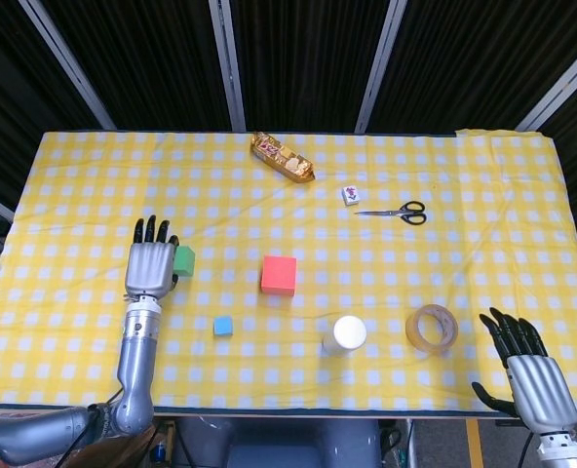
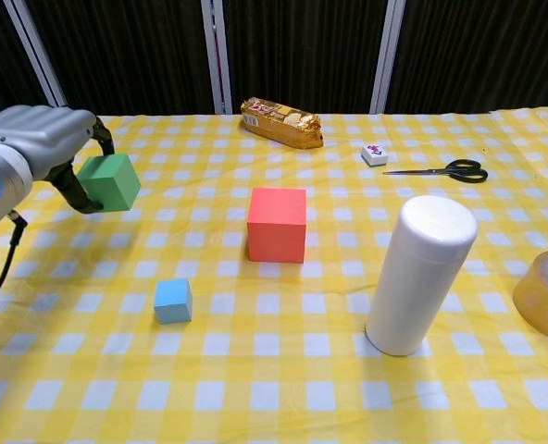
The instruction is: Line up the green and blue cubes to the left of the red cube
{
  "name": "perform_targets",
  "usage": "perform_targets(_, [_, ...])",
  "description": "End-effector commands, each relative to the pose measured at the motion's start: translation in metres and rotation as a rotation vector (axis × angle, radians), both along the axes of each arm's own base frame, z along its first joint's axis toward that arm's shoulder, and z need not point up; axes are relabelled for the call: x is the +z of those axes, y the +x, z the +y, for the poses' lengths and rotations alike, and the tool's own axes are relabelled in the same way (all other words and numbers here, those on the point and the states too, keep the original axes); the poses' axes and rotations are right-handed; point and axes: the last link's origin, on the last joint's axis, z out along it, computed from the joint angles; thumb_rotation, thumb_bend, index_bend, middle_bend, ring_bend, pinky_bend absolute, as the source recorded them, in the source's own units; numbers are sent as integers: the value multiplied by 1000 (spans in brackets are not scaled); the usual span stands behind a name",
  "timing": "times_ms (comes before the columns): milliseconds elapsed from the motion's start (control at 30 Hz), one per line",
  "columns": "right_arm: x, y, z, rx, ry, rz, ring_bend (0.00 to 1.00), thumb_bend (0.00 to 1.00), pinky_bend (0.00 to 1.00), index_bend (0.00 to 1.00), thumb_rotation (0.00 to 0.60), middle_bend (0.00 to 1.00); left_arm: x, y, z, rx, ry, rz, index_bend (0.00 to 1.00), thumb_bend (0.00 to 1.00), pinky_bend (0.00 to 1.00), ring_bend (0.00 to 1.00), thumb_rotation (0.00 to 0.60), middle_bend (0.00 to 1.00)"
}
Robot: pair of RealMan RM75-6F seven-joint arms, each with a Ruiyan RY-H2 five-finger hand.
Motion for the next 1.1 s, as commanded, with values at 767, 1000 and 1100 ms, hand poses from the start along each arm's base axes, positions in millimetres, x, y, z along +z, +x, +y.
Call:
perform_targets(767, [-5, 1, -2, -6, 23, 0, 0, 282, 0, 50, 600, 0, -11, 41, 30, -176, -131, 5, 486, 351, 0, 0, 600, 116])
perform_targets(1000, [-5, 0, -1, -9, 27, -1, 0, 282, 0, 50, 600, 0, -20, 58, 19, -179, -127, 27, 491, 342, 0, 0, 600, 116])
perform_targets(1100, [-5, 1, -1, -8, 27, -4, 0, 283, 0, 50, 600, 0, -25, 62, 15, -156, -114, 25, 493, 338, 0, 0, 600, 115])
